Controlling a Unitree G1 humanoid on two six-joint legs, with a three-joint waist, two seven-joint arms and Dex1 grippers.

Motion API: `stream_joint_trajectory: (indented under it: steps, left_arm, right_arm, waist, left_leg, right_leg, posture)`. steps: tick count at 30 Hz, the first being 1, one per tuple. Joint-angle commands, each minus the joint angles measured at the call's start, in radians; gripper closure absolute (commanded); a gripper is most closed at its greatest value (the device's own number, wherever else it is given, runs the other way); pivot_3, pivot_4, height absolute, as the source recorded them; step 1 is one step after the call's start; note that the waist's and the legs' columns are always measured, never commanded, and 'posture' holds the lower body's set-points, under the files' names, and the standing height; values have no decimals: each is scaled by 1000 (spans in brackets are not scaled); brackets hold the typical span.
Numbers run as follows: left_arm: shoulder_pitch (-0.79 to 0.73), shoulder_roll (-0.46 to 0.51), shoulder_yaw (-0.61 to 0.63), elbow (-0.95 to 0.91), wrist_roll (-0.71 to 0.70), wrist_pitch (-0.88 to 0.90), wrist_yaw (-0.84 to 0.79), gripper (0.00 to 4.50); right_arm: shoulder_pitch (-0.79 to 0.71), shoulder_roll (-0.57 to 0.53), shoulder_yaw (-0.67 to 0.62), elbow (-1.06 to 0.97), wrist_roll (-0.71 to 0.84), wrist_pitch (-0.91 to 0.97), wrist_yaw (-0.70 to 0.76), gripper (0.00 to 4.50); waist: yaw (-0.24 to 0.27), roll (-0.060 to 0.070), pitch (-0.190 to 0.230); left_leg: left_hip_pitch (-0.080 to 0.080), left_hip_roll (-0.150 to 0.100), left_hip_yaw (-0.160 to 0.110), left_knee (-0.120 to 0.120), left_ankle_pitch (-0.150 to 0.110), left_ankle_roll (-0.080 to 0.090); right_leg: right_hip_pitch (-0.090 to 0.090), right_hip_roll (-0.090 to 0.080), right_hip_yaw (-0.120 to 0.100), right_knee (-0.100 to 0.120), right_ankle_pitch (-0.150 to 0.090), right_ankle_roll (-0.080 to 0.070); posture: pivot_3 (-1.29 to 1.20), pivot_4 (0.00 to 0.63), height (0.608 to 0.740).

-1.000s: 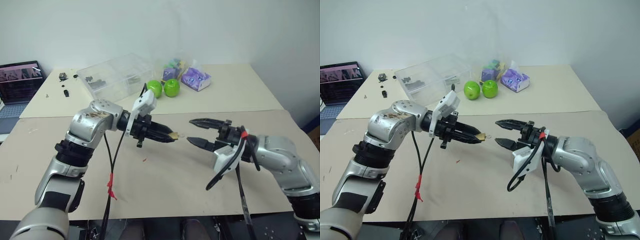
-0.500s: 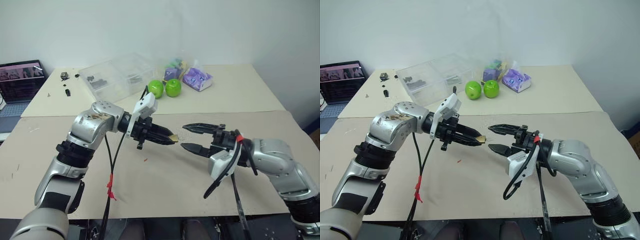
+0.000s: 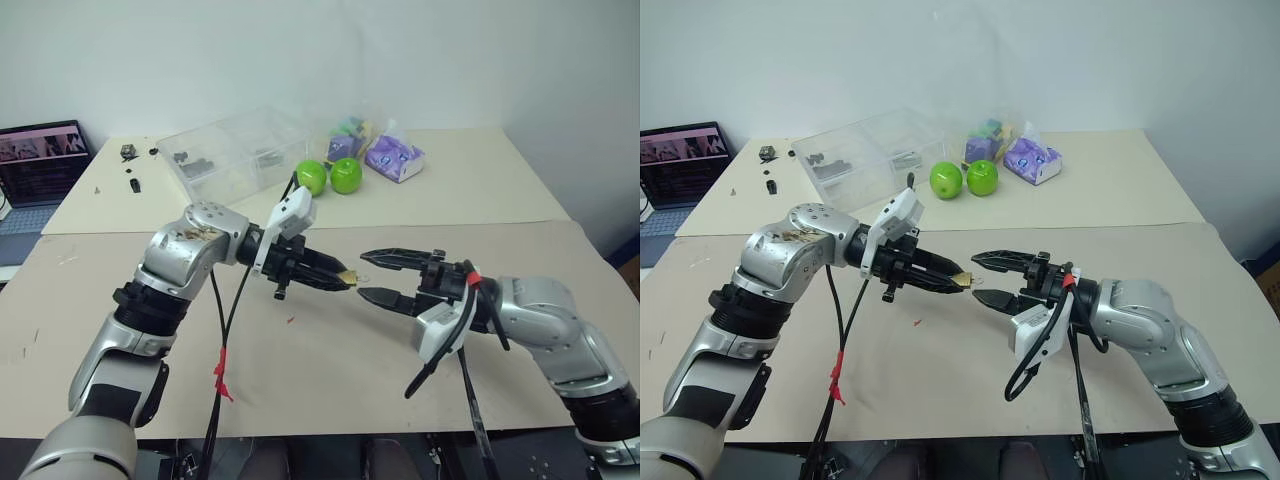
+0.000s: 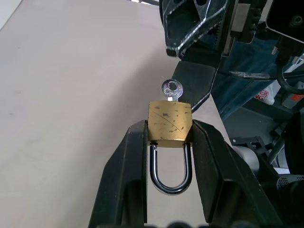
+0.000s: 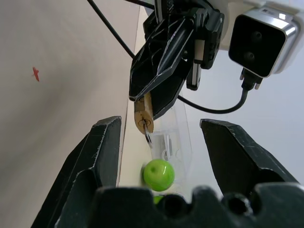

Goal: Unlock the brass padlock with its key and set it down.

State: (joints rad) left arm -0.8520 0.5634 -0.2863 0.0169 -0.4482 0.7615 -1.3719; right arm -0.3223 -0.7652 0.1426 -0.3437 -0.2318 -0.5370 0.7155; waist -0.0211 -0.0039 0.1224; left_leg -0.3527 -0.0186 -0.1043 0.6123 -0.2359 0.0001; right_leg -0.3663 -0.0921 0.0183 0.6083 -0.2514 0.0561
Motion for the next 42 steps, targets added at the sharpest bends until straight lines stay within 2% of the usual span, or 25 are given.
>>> stream_joint_trajectory:
  steps: [1,26,28,35,42]
  left_arm:
    - [-17,15,-8,-4,16,-47,-25,3671]
    - [-50,-10,-19,38,45,-84,-47,3671]
    - [-50,-10,-19,38,45,-85,-47,3671]
    - [-56,-17,-21,55,51,-91,-47,3671]
    - [-61,-23,-19,61,51,-86,-47,3671]
  right_arm:
    - [-39,17,-4,-25,17,4,-7,1297]
    - [-36,62,20,10,-30,-2,-21,1297]
    - [-41,67,25,7,-31,6,-18,1796]
    - [-42,70,28,-4,-25,23,-12,4283]
    - [-39,74,24,-10,-26,27,-16,4373]
  waist:
    - [0,0,0]
    - [0,0,0]
    - [0,0,0]
    - [0,0,0]
    - [0,0,0]
  left_leg:
    - [0,0,0,0,0,0]
    - [0,0,0,0,0,0]
    - [0,0,0,0,0,0]
    - [0,0,0,0,0,0]
    - [0,0,0,0,0,0]
  right_leg:
    - [0,0,0,0,0,0]
    - [0,0,0,0,0,0]
    - [0,0,0,0,0,0]
    - [0,0,0,0,0,0]
    - [0,0,0,0,0,0]
  posture:
    - [0,150,740]
    - [0,150,740]
    - [0,150,740]
    - [0,150,740]
    - [0,150,740]
